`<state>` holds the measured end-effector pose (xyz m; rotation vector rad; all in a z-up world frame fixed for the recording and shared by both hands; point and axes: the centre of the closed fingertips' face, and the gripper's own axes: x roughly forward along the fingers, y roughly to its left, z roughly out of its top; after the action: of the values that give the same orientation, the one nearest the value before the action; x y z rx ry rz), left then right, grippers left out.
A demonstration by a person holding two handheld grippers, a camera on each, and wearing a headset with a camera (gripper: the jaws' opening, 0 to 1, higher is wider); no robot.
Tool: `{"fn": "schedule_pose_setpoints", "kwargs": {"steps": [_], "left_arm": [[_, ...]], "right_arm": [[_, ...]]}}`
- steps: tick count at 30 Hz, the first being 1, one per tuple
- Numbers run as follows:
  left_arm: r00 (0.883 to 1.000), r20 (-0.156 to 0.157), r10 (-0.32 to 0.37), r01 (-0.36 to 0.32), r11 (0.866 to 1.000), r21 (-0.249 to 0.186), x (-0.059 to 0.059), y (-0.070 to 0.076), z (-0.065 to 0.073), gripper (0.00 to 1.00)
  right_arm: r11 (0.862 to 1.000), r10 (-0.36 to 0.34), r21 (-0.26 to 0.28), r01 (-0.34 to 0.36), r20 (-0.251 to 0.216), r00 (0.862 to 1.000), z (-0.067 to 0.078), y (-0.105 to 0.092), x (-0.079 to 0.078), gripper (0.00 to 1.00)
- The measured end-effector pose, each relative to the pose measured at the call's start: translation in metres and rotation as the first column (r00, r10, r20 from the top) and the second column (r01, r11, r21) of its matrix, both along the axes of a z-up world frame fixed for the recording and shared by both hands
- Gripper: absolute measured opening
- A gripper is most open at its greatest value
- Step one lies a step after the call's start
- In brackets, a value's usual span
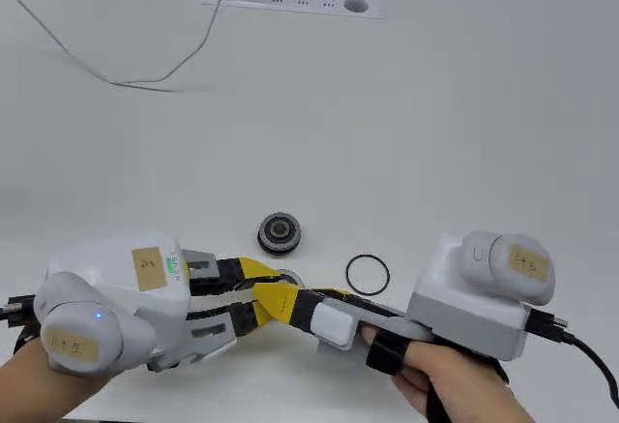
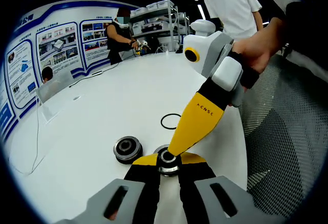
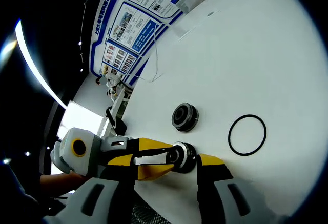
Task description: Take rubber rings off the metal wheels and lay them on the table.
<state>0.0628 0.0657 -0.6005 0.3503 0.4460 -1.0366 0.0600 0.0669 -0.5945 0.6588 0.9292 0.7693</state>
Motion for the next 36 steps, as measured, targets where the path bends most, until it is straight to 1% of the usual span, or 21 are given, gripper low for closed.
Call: {"fn": "schedule_pose_setpoints", "kwargs": {"steps": [7, 11, 15, 17, 18, 23, 27, 31, 36], "left_arm": [[1.000, 0.001, -0.003, 0.003, 1.000, 0.001, 0.000, 0.000, 0.000, 0.13], [1.000, 0.001, -0.004, 0.004, 1.000, 0.003, 0.000, 0.000, 0.000, 0.13], [1.000, 0.001, -0.003, 0.003, 1.000, 0.004, 0.000, -0.001, 0.000, 0.13], [1.000, 0.001, -0.004, 0.004, 1.000, 0.006, 0.000, -0.001, 0.001, 0.13], [1.000, 0.001, -0.004, 0.004, 1.000, 0.006, 0.000, -0.001, 0.001, 0.13], [1.000, 0.001, -0.004, 0.004, 1.000, 0.007, 0.000, -0.001, 0.001, 0.13], [1.000, 0.001, -0.005, 0.005, 1.000, 0.009, 0.000, -0.002, 0.001, 0.13], [1.000, 0.002, -0.005, 0.005, 1.000, 0.011, 0.000, -0.001, 0.000, 0.13], [1.000, 0.002, -0.006, 0.006, 1.000, 0.012, 0.001, 0.000, 0.000, 0.13]], "right_arm": [[1.000, -0.001, 0.007, 0.002, -0.022, 1.000, 0.000, 0.000, 0.000, 0.49], [1.000, 0.002, 0.015, -0.001, -0.022, 1.000, 0.001, 0.000, -0.002, 0.45], [1.000, -0.004, 0.020, 0.004, -0.025, 1.000, 0.001, -0.001, -0.002, 0.43], [0.999, -0.017, 0.036, 0.019, -0.041, 0.999, 0.000, -0.003, -0.002, 0.42], [0.998, -0.030, 0.048, 0.033, -0.058, 0.998, -0.001, -0.004, -0.002, 0.41], [0.998, -0.019, 0.059, 0.024, -0.084, 0.996, -0.005, -0.005, -0.009, 0.36], [0.997, -0.033, 0.071, 0.040, -0.088, 0.996, -0.003, -0.006, -0.009, 0.34], [0.997, -0.038, 0.066, 0.044, -0.081, 0.996, -0.005, -0.009, -0.007, 0.31], [0.997, -0.042, 0.064, 0.047, -0.079, 0.996, -0.004, -0.009, -0.007, 0.30]]}}
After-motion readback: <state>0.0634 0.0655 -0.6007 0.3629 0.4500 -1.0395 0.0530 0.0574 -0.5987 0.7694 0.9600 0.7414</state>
